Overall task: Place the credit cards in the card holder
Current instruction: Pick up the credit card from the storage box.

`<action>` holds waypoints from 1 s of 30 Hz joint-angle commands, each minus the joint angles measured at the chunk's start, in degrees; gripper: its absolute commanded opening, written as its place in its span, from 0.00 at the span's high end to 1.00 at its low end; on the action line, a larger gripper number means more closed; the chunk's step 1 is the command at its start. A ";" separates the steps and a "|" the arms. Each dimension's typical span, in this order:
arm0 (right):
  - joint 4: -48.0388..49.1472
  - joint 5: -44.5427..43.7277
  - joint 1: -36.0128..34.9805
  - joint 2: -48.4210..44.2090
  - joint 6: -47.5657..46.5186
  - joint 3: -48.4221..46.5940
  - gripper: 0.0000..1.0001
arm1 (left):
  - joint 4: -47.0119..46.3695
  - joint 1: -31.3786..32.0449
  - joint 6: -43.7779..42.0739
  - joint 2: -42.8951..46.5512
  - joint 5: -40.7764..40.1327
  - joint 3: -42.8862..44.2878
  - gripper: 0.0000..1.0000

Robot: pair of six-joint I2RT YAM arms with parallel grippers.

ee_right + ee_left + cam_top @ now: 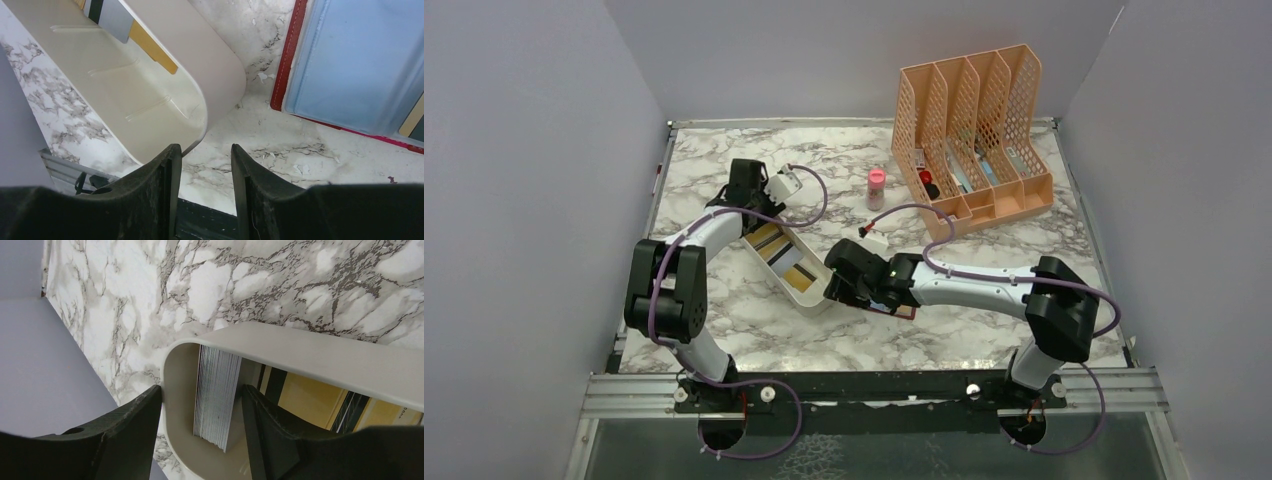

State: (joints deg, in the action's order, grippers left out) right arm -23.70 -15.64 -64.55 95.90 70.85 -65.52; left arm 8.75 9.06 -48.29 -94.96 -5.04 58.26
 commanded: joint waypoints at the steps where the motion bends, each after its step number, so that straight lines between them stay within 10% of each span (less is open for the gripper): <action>1: 0.42 -1.19 -0.42 1.15 -0.84 -1.35 0.55 | -1.72 1.74 -0.97 2.96 -3.20 -1.51 0.39; 30: 0.54 -0.08 -0.46 -0.16 -0.39 -0.25 0.55 | -5.32 4.21 -1.85 -1.85 -12.02 -3.67 0.43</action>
State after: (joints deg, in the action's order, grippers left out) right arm -23.40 -15.57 -64.55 96.64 70.46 -66.04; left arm 6.46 13.56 -49.17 -95.57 -14.37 55.35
